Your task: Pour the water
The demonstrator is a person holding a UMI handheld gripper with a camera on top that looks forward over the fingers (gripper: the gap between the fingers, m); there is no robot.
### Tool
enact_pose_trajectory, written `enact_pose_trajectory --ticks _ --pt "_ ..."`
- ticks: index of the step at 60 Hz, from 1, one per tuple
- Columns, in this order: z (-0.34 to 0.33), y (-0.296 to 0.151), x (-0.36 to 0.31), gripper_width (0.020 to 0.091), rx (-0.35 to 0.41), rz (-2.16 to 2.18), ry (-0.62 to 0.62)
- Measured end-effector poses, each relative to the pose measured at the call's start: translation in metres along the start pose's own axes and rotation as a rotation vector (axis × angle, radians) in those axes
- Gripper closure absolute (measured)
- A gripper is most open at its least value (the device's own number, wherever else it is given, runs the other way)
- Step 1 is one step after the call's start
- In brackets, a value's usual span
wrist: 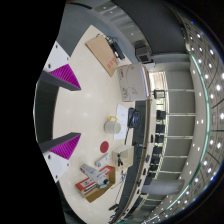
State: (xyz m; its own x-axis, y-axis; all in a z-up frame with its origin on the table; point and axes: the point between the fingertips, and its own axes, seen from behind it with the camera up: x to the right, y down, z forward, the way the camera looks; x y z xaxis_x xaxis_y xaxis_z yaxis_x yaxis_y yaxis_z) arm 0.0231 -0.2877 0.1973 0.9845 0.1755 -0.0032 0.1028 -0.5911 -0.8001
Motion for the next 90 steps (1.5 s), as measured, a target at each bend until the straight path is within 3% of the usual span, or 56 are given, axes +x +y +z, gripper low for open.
enact_pose_trajectory --ticks 29,40,54,59,64,78,90 --pt "0.079 0.051 0.272 0.0244 0.094 0.058 0.163" --pt "0.137 0.037 0.329 0.0244 0.162 0.063 0.183" --pt "0.203 0.020 0.354 0.0254 0.209 0.080 0.170" --pt "0.216 0.018 0.352 0.0320 0.210 0.087 0.175" --pt "0.226 0.013 0.357 0.0530 0.222 0.105 0.174" --pt "0.227 0.012 0.353 0.0658 0.218 0.100 0.147" --pt "0.221 -0.007 0.350 0.0675 0.209 0.059 0.173"
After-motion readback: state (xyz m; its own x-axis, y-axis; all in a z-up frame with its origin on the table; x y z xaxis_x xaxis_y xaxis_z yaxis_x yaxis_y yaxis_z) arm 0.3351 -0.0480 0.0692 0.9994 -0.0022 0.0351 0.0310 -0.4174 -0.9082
